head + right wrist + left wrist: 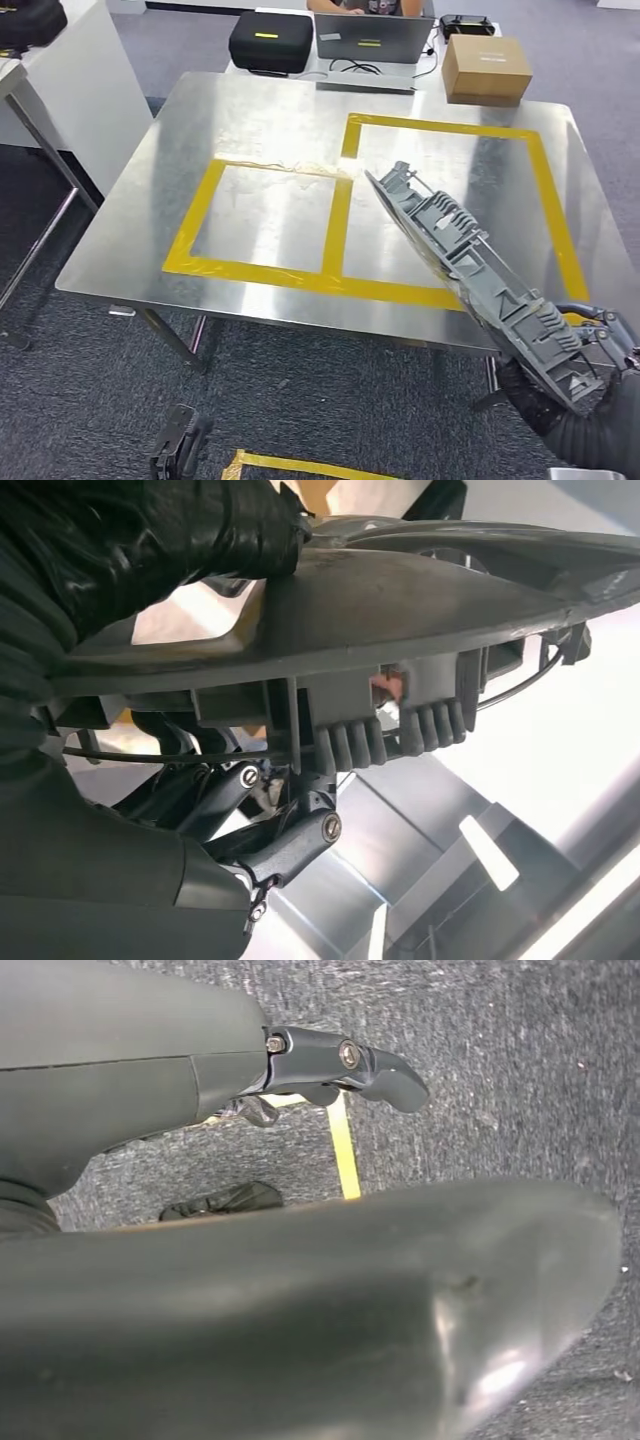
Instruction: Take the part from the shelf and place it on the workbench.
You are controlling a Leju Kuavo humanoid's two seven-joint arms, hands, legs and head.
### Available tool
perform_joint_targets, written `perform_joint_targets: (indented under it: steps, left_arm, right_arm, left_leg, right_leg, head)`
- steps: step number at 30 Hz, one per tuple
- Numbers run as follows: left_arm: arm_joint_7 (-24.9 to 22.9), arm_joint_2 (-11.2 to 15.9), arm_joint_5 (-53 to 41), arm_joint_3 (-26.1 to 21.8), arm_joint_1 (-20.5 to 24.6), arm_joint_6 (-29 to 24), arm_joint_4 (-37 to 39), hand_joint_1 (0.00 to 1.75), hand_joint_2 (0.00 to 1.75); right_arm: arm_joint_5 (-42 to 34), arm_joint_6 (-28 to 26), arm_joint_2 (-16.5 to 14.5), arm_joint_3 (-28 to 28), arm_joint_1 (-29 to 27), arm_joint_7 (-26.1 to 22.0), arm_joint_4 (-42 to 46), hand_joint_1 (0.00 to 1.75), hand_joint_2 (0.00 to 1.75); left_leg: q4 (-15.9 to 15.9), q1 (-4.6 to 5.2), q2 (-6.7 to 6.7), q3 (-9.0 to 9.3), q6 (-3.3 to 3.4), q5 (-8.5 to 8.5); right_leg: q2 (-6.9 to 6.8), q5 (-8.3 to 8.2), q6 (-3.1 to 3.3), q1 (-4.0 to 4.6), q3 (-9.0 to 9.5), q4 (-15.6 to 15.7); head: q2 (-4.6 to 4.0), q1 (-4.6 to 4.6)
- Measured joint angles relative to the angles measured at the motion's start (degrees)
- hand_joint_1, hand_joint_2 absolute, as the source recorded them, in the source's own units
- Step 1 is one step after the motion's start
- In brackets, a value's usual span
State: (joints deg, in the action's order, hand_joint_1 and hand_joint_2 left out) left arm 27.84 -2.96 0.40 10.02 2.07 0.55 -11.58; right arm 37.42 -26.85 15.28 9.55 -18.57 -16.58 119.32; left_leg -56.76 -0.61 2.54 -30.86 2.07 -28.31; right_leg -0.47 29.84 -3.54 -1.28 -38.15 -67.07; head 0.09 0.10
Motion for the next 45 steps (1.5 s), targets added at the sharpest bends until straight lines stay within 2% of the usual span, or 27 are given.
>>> perform_joint_targets:
  steps: [2,3,6,7,9,11,12,13,14,15,17,18,19,20,21,24,25,28,31,33,39,45]
  left_arm:
    - [-0.06,0.01,-0.09,0.03,0.08,-0.02,-0.01,0.0,0.0]
    - [-0.08,0.02,-0.15,0.05,0.12,-0.03,-0.01,0.0,0.0]
    - [-0.19,0.04,-0.25,0.09,0.25,-0.04,-0.02,0.0,0.0]
    - [-0.22,0.08,-0.25,0.1,0.29,-0.04,-0.05,0.0,0.0]
    - [-0.24,0.16,-0.25,0.11,0.32,-0.04,-0.11,0.0,0.0]
    - [-0.27,0.2,-0.25,0.13,0.18,-0.04,-0.13,0.0,0.0]
    - [-0.3,0.21,-0.25,0.15,0.08,-0.03,-0.13,0.0,0.0]
    - [-0.33,0.21,-0.26,0.17,0.01,-0.02,-0.13,0.0,0.0]
    - [-0.35,0.21,-0.26,0.19,0.0,-0.01,-0.13,0.0,0.0]
    - [-0.36,0.24,-0.27,0.2,0.02,0.0,-0.13,0.0,0.0]
    - [-0.37,0.4,-0.28,0.22,0.04,-0.02,-0.13,0.0,0.0]
    - [-0.39,0.47,-0.29,0.25,0.06,-0.03,-0.13,0.0,0.0]
    - [-0.4,0.52,-0.3,0.27,0.09,-0.04,-0.13,0.0,0.0]
    - [-0.41,0.49,-0.31,0.29,0.14,-0.04,-0.14,0.0,0.0]
    - [-0.41,0.46,-0.31,0.29,0.19,-0.05,-0.16,0.0,0.0]
    - [-0.38,0.37,-0.27,0.25,0.37,-0.13,-0.26,0.0,0.0]
    - [-0.38,0.33,-0.26,0.23,0.42,-0.15,-0.27,0.0,0.0]
    - [-0.39,0.16,-0.25,0.23,0.41,-0.15,-0.28,0.0,0.0]
    - [-0.39,0.2,-0.25,0.22,0.36,-0.07,-0.28,0.0,0.0]
    - [-0.39,0.26,-0.27,0.21,0.33,0.06,-0.28,0.0,0.0]
    - [-0.49,0.48,-0.66,0.21,0.35,0.61,-0.28,0.0,0.0]
    - [-0.58,0.51,-1.62,0.21,0.48,1.23,-0.28,0.0,0.0]
  right_arm:
    - [0.01,0.0,0.05,-0.34,-0.09,0.16,0.37,1.75,1.75]
    - [0.01,0.01,0.07,-0.48,-0.18,0.21,0.54,1.75,1.75]
    - [0.0,0.01,0.08,-0.78,-0.71,0.32,0.75,1.75,1.75]
    - [0.0,0.01,0.08,-0.87,-0.84,0.36,0.8,1.75,1.75]
    - [0.01,0.01,0.08,-0.98,-0.91,0.39,0.95,1.75,1.75]
    - [0.01,0.01,0.08,-1.0,-0.9,0.39,1.02,1.75,1.75]
    - [0.01,0.02,0.08,-1.0,-0.94,0.39,1.02,1.75,1.75]
    - [0.01,0.02,0.08,-1.0,-0.99,0.4,1.02,1.75,1.75]
    - [0.0,0.03,0.08,-1.0,-1.04,0.4,1.02,1.75,1.75]
    - [0.0,0.03,0.08,-1.0,-1.07,0.4,1.03,1.75,1.75]
    - [0.02,0.05,0.07,-0.99,-0.99,0.42,1.03,1.75,1.75]
    - [0.03,0.07,0.07,-1.0,-0.94,0.45,1.03,1.75,1.75]
    - [0.04,0.09,0.08,-1.0,-0.94,0.51,1.03,1.75,1.75]
    - [0.06,0.11,0.08,-1.01,-0.99,0.6,1.05,1.75,1.75]
    - [0.08,0.13,0.11,-1.02,-1.13,0.71,1.08,1.75,1.75]
    - [0.14,0.23,0.21,-1.02,-1.22,0.93,1.21,1.75,1.75]
    - [0.18,0.27,0.22,-1.01,-1.16,0.98,1.23,1.75,1.75]
    - [0.28,0.48,0.24,-0.98,-1.08,1.58,1.2,1.75,1.75]
    - [0.05,1.32,0.32,-1.22,-1.04,3.38,1.1,1.75,1.75]
    - [-0.77,2.66,0.77,-2.06,-1.07,5.07,0.82,1.75,1.75]
    - [-7.14,11.45,4.81,-8.25,-0.85,8.16,-2.29,1.75,1.75]
    - [-13.21,24.25,9.03,-16.01,1.55,10.27,-8.39,1.75,1.75]
  left_leg:
    - [-0.35,0.29,0.77,0.08,-0.62,-0.39]
    - [-0.49,0.44,1.1,0.11,-0.89,-0.51]
    - [-0.71,0.48,1.9,0.18,-1.54,-0.8]
    - [-1.38,0.39,1.56,-0.02,-1.81,-1.47]
    - [-6.23,0.26,-0.14,-2.04,-2.24,-4.56]
    - [-14.22,0.23,-1.56,-5.63,-2.29,-8.08]
    - [-16.85,0.23,-1.79,-6.88,-2.2,-8.69]
    - [-17.35,0.24,-1.91,-7.21,-2.0,-8.09]
    - [-15.56,0.27,-2.09,-6.51,-1.71,-6.43]
    - [-11.87,0.32,-2.61,-4.94,-1.29,-4.04]
    - [-4.55,0.39,-4.67,-1.77,-0.35,-0.72]
    - [-2.4,0.47,-5.49,-0.91,-0.07,-0.15]
    - [-1.6,0.56,-5.92,-0.67,0.07,-0.28]
    - [-1.1,0.67,-5.74,-0.65,0.03,-0.24]
    - [-0.62,0.68,-5.54,-0.57,-0.22,-0.16]
    - [0.6,0.4,-5.33,-0.28,-1.18,0.46]
    - [0.58,0.39,-5.34,-0.28,-1.2,0.52]
    - [0.32,0.52,-5.37,-0.38,-0.83,0.52]
    - [0.18,0.7,-5.38,-0.48,-0.58,0.51]
    - [0.12,0.8,-5.38,-0.5,-0.48,0.51]
    - [0.09,0.8,-5.38,-0.49,-0.41,0.54]
    - [0.1,0.74,-5.38,-0.47,-0.39,0.58]
  right_leg:
    - [-1.55,-2.07,0.36,0.27,4.1,7.25]
    - [-1.96,-2.27,0.68,0.41,5.12,9.02]
    - [-1.04,-2.16,1.82,0.52,5.19,9.31]
    - [-0.65,-2.22,2.15,0.45,5.19,9.34]
    - [0.09,-2.33,2.72,0.28,5.24,9.44]
    - [0.99,-2.31,2.98,0.38,5.22,9.42]
    - [1.53,-2.31,3.04,0.46,5.24,9.41]
    - [2.14,-2.31,3.07,0.57,5.28,9.4]
    - [2.77,-2.31,3.07,0.67,5.36,9.38]
    - [3.38,-2.31,3.07,0.75,5.46,9.38]
    - [4.43,-2.36,2.94,0.76,5.4,9.3]
    - [4.88,-2.45,2.72,0.67,5.15,9.23]
    - [5.27,-2.58,2.41,0.51,4.85,9.23]
    - [5.67,-2.79,2.01,0.4,4.65,9.42]
    - [5.84,-2.9,1.88,0.34,4.68,9.65]
    - [5.88,-3.49,3.21,0.54,5.11,10.63]
    - [5.86,-3.66,3.55,0.57,5.14,10.85]
    - [5.76,-3.75,3.2,0.5,5.26,11.0]
    - [5.72,-3.86,2.05,0.28,5.29,11.18]
    - [5.72,-3.86,1.52,0.16,5.29,11.21]
    - [5.72,-3.88,1.31,0.15,5.25,11.21]
    - [5.71,-3.89,1.3,0.21,5.22,11.12]
  head:
    - [0.0,-0.04]
    - [0.0,-0.07]
    - [0.0,-0.11]
    - [0.0,-0.17]
    - [0.0,-0.39]
    - [0.0,-0.55]
    - [0.0,-0.56]
    - [0.0,-0.56]
    - [0.0,-0.56]
    - [0.0,-0.56]
    - [0.0,-0.47]
    - [0.0,-0.51]
    - [0.0,-0.55]
    - [0.0,-0.65]
    - [0.0,-0.7]
    - [0.0,-0.46]
    - [0.0,-0.37]
    - [0.0,-0.17]
    - [0.0,-0.16]
    - [0.0,-0.19]
    - [0.0,-0.2]
    - [0.0,-0.2]
